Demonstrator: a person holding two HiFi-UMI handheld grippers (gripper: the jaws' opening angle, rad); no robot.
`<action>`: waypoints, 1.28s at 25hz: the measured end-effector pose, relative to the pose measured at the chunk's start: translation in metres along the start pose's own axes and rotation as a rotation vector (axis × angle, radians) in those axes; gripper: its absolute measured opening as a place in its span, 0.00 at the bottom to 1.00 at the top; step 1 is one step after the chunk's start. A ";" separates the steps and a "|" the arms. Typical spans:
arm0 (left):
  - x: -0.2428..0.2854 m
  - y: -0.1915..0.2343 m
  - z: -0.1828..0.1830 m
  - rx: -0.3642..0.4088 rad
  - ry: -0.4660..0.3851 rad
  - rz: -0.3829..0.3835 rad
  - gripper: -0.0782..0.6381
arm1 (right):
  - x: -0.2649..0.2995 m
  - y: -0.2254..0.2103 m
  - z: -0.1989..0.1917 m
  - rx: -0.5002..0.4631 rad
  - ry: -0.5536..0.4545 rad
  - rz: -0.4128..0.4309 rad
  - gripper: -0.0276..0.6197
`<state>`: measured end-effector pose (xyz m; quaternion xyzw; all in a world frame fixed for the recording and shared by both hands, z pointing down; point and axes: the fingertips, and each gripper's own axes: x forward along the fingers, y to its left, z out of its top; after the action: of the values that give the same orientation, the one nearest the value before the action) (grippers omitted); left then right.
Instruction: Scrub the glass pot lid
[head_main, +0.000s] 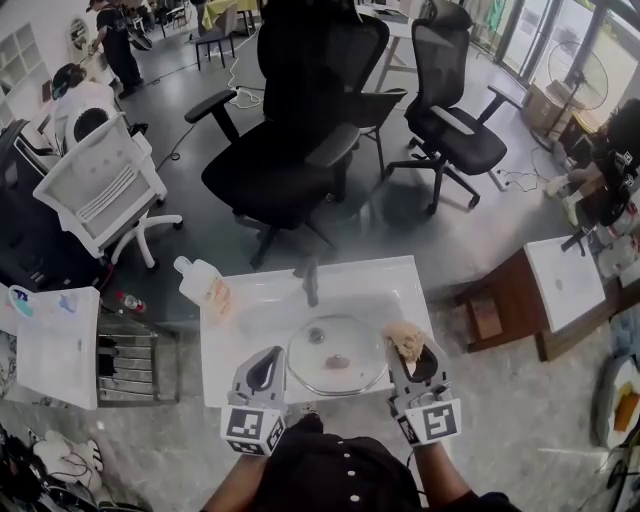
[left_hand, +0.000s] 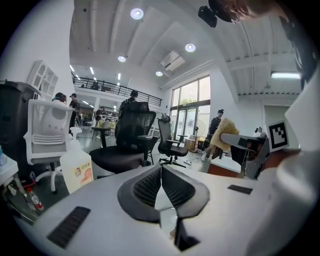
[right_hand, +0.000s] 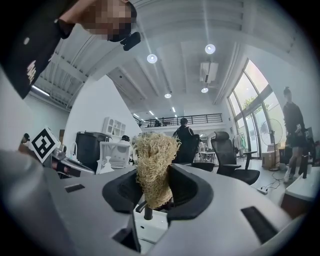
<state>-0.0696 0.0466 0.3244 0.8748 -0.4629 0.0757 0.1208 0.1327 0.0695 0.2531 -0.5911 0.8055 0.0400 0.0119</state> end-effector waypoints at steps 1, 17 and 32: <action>0.005 0.003 -0.001 0.000 0.006 -0.012 0.15 | 0.007 -0.001 -0.004 -0.003 0.007 -0.006 0.26; 0.069 0.045 -0.045 -0.039 0.206 -0.051 0.15 | 0.070 -0.019 -0.062 -0.062 0.157 0.035 0.26; 0.100 0.085 -0.197 -0.403 0.602 -0.140 0.14 | 0.104 0.001 -0.151 -0.274 0.388 0.321 0.26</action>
<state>-0.0880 -0.0231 0.5497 0.8016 -0.3511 0.2289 0.4263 0.1043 -0.0412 0.3967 -0.4486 0.8631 0.0362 -0.2291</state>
